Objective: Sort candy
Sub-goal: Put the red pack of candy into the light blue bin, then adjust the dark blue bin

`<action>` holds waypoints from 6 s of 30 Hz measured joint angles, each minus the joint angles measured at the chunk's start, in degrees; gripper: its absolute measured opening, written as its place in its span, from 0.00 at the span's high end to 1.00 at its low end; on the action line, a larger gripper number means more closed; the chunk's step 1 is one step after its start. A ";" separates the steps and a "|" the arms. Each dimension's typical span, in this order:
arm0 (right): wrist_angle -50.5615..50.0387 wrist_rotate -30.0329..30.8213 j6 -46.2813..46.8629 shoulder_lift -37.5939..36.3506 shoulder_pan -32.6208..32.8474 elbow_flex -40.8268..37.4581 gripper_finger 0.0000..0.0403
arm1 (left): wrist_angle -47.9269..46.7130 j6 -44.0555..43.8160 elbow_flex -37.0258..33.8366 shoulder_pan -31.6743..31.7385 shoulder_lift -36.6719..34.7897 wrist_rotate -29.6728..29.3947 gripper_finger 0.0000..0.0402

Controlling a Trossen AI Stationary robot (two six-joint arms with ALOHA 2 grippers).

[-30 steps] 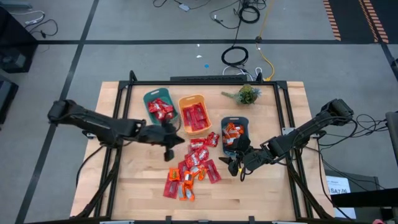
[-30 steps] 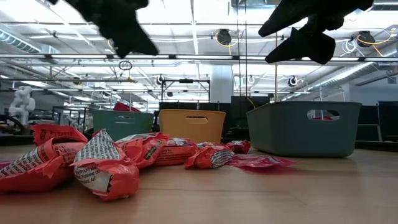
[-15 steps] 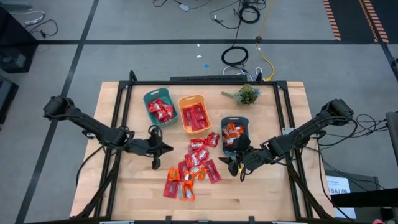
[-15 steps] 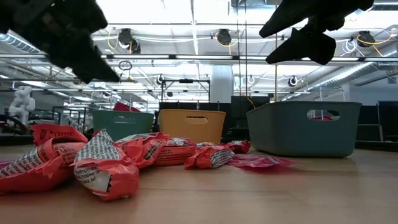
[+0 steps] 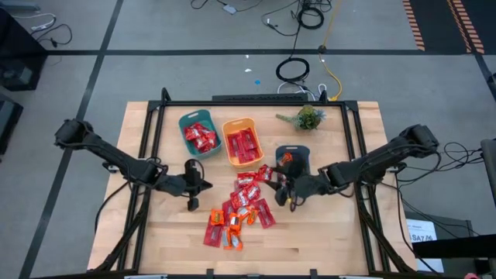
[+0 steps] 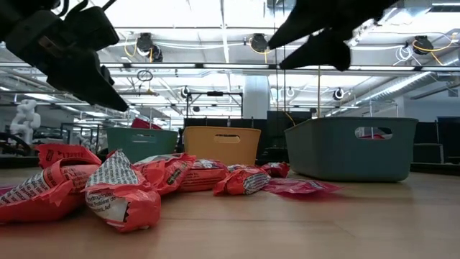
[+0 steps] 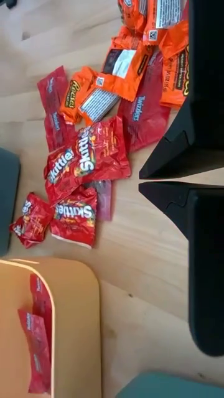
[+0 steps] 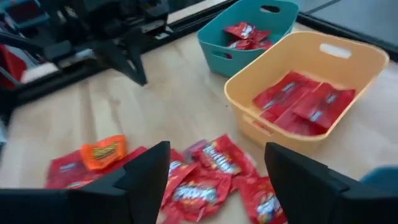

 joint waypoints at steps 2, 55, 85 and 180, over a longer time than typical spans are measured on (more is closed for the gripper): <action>-0.86 -2.27 -2.16 1.89 -1.63 2.09 0.40 | 1.48 0.01 -0.81 -1.02 -0.03 -1.23 0.93; -40.07 -27.71 -19.73 38.83 -20.10 32.08 0.50 | 11.78 -5.55 -6.99 -9.65 -0.55 -3.04 0.93; -61.43 -27.29 -22.03 37.66 -16.63 56.52 1.00 | 11.82 -5.57 -6.99 -9.65 -0.55 -3.04 0.93; -61.17 -19.80 -30.16 50.30 -17.75 85.78 0.52 | 11.64 -4.44 -6.97 -9.80 -0.50 -2.93 0.93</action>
